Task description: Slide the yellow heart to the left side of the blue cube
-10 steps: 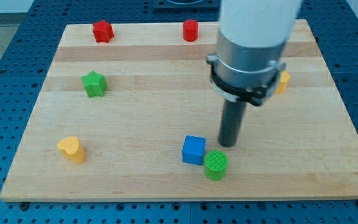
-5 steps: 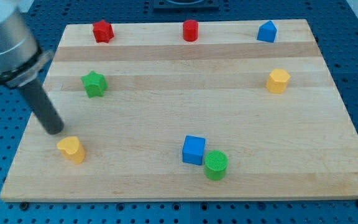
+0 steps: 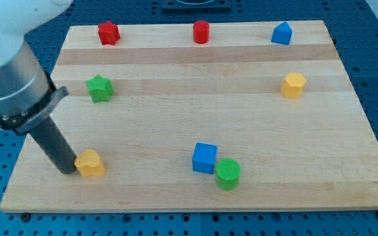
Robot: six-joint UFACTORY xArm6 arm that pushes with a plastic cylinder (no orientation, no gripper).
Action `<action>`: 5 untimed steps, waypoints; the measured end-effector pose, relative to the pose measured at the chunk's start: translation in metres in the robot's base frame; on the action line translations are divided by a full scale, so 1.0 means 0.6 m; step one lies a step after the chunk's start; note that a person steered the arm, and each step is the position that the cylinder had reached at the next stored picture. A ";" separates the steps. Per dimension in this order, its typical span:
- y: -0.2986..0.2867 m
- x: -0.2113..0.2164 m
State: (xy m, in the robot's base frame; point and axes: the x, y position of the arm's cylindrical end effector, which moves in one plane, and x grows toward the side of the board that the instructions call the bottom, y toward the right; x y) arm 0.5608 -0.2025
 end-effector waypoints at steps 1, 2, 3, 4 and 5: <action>0.038 0.000; 0.078 0.001; 0.115 0.009; 0.150 0.013; 0.188 0.013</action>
